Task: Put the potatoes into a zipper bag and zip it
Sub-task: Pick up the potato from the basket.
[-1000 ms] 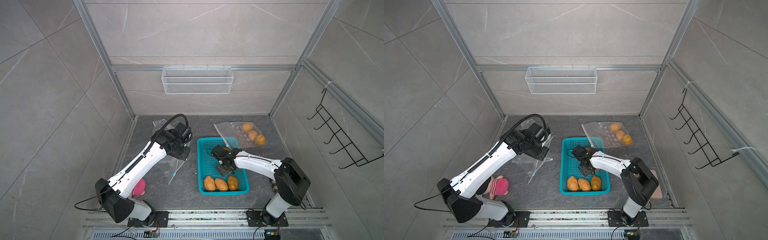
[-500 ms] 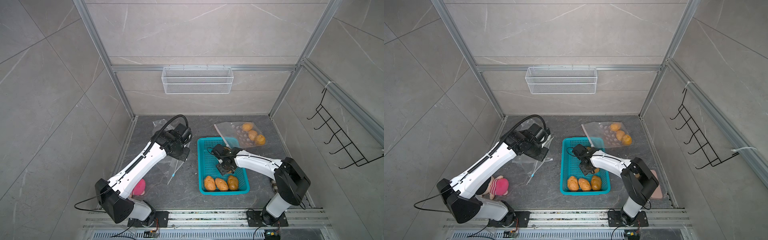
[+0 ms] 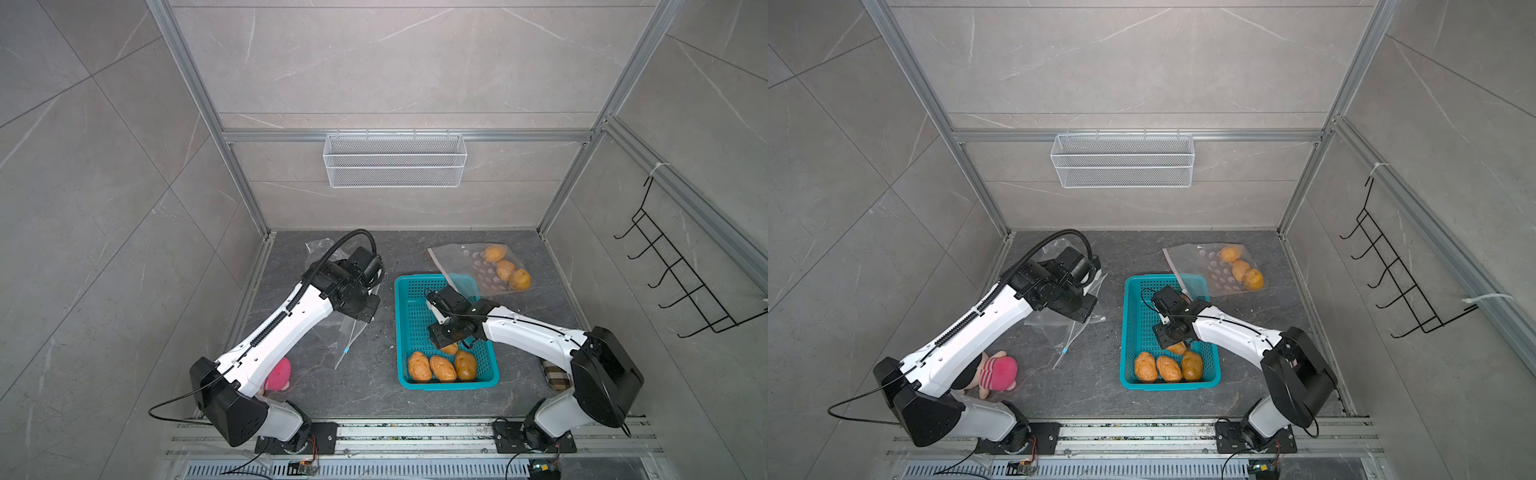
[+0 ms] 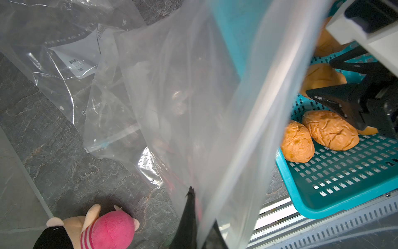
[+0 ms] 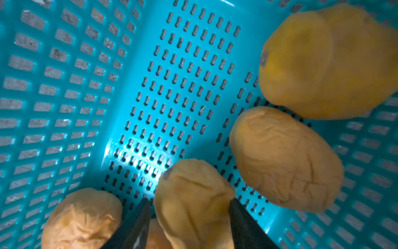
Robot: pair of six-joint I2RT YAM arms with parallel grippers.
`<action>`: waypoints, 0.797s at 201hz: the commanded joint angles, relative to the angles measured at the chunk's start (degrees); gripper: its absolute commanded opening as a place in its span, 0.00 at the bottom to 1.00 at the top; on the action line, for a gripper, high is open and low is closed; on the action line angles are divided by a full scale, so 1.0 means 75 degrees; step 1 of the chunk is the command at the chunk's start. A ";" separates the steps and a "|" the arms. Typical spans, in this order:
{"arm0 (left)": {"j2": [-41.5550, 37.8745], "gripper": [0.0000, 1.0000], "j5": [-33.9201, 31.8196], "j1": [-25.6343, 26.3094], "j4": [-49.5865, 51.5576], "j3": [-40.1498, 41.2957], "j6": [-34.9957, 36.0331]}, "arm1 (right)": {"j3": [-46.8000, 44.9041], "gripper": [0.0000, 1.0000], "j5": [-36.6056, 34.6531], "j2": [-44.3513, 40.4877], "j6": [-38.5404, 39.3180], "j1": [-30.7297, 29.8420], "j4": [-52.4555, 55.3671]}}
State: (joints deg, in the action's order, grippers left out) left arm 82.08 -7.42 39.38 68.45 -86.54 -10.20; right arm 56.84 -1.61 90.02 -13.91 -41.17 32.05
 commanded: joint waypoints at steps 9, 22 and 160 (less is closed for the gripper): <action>-0.0176 0.00 -0.0012 0.0000 -0.0069 -0.0018 0.0061 | 0.0086 0.67 0.0133 0.0237 0.0118 0.0006 -0.0046; -0.0186 0.00 -0.0036 0.0000 -0.0067 -0.0025 0.0059 | 0.0042 0.69 0.0268 0.0223 0.0281 0.0004 0.0003; -0.0209 0.00 -0.0019 0.0000 0.0003 -0.0133 -0.0092 | -0.0065 0.45 0.0310 0.0007 0.0390 0.0005 0.0193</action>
State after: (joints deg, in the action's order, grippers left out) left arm 82.08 -7.42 39.38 68.47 -86.54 -10.26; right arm 56.58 1.19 92.03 -10.96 -41.17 32.29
